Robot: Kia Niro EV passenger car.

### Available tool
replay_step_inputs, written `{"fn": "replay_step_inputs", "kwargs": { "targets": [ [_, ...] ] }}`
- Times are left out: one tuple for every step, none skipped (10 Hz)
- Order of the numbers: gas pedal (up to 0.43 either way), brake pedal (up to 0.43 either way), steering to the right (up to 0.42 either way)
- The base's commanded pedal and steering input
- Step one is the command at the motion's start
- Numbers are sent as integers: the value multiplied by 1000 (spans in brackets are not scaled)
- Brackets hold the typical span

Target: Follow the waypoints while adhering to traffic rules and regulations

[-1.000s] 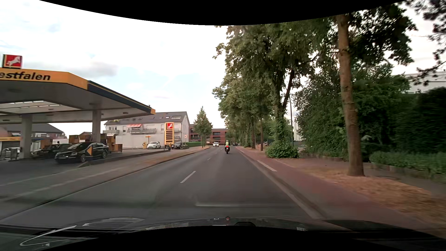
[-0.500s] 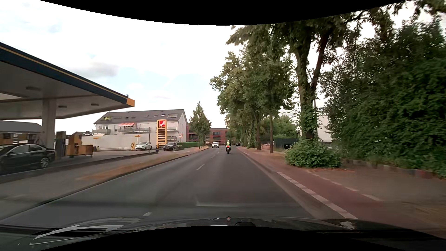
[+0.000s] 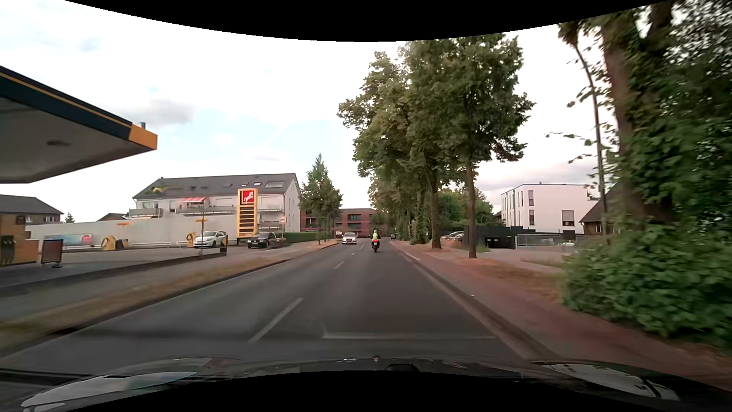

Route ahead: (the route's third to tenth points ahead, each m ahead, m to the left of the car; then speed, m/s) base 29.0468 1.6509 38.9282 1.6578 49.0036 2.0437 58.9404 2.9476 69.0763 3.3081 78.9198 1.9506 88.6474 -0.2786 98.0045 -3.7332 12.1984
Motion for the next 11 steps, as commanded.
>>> {"fn": "replay_step_inputs", "kwargs": {
  "targets": [
    [150,0,4],
    [150,0,4],
    [150,0,4],
    [138,0,3],
    [138,0,3],
    [138,0,4],
    [138,0,3],
    [150,0,3],
    [150,0,3],
    [150,0,4],
    [150,0,3]
  ]
}}
